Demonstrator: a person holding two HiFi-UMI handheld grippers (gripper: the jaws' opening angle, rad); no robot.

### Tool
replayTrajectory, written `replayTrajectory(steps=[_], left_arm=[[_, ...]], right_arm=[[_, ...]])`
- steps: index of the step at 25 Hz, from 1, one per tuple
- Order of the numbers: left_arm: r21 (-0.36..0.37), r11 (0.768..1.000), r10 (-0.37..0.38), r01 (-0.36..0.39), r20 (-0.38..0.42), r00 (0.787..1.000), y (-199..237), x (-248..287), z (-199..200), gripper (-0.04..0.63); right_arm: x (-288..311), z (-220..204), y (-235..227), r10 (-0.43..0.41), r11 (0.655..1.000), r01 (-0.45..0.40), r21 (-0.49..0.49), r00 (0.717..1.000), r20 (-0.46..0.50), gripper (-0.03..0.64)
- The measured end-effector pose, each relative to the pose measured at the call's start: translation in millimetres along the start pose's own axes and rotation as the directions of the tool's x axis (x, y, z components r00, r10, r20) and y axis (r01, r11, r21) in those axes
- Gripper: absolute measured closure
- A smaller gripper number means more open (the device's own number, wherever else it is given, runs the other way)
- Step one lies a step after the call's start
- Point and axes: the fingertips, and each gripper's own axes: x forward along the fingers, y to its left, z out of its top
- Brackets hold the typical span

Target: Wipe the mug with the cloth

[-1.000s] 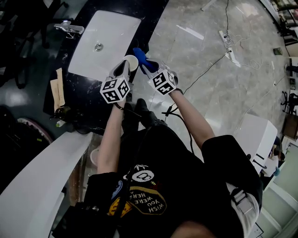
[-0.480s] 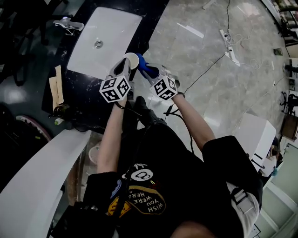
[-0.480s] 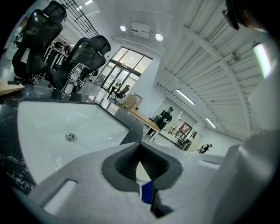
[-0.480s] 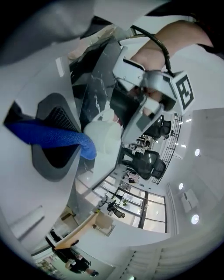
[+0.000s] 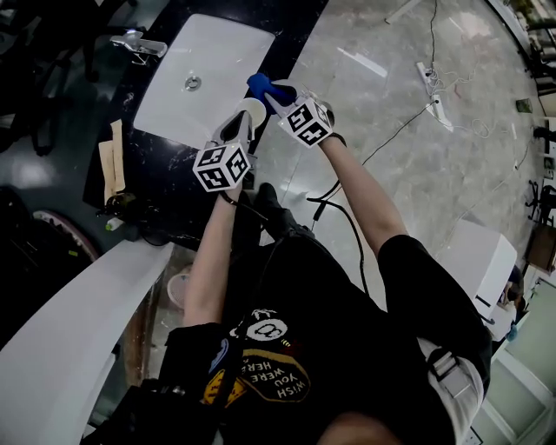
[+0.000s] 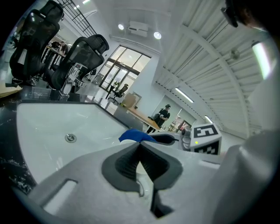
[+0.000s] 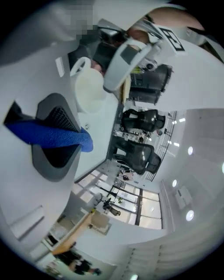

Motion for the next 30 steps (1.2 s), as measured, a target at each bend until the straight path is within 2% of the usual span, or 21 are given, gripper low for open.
replayTrajectory(steps=[1,3,4,6,10,12,13,15,17,19,21,24,26,28,30], left_arm=[[-0.001,1.0,0.003,-0.003,-0.003,1.0,1,-1,0,0.592],[-0.004,1.0,0.005,-0.005,-0.012,1.0,4,-5,-2,0.591],[-0.007,1.0,0.005,-0.005,-0.018,1.0,5,-7,-4,0.592],[-0.007,1.0,0.005,-0.006,-0.02,1.0,7,-14,-4,0.592],[-0.011,1.0,0.017,-0.017,0.006,1.0,8,-33,3,0.591],[-0.003,1.0,0.021,-0.021,0.015,1.0,3,-45,5,0.592],[0.018,1.0,0.023,-0.023,0.016,1.0,-1,-51,6,0.592],[0.099,0.994,0.034,-0.036,0.019,0.999,-12,-65,6,0.591],[0.206,0.976,0.059,-0.063,0.027,0.998,-25,-79,5,0.591],[0.288,0.954,0.079,-0.087,0.04,0.996,-38,-91,5,0.591],[0.333,0.938,0.081,-0.093,0.051,0.995,-52,-104,5,0.591],[0.381,0.918,0.092,-0.111,0.065,0.994,-61,-118,4,0.591],[0.398,0.907,0.116,-0.135,0.071,0.991,-59,-122,3,0.591],[0.392,0.908,0.126,-0.144,0.072,0.989,-55,-124,3,0.591],[0.382,0.913,0.126,-0.144,0.073,0.989,-52,-126,4,0.591]], right_arm=[[6,0,-4,0.009,0.995,-0.012,0.103,1.0,0.024,0.554],[21,-11,-9,0.037,0.945,-0.046,0.324,0.999,0.033,0.548],[26,-20,-10,0.051,0.916,-0.054,0.399,0.999,0.016,0.531],[26,-34,-10,0.05,0.887,-0.042,0.46,0.999,-0.006,0.464],[-7,-48,-6,-0.04,0.877,0.037,0.478,0.999,-0.004,0.419],[-34,-49,0,-0.099,0.863,0.081,0.499,0.995,0.009,0.421],[-50,-46,5,-0.127,0.852,0.096,0.515,0.992,0.024,0.45],[-82,-34,22,-0.163,0.836,0.101,0.54,0.984,0.068,0.539],[-112,-16,43,-0.18,0.826,0.083,0.557,0.976,0.122,0.593],[-136,2,63,-0.196,0.81,0.066,0.582,0.967,0.162,0.614],[-150,22,82,-0.205,0.798,0.052,0.601,0.961,0.188,0.614],[-156,48,106,-0.202,0.827,0.046,0.56,0.954,0.222,0.615],[-154,55,115,-0.189,0.83,0.027,0.557,0.953,0.236,0.615],[-151,57,120,-0.174,0.824,0.005,0.566,0.953,0.246,0.615],[-149,57,120,-0.179,0.834,0.017,0.552,0.954,0.24,0.615]])
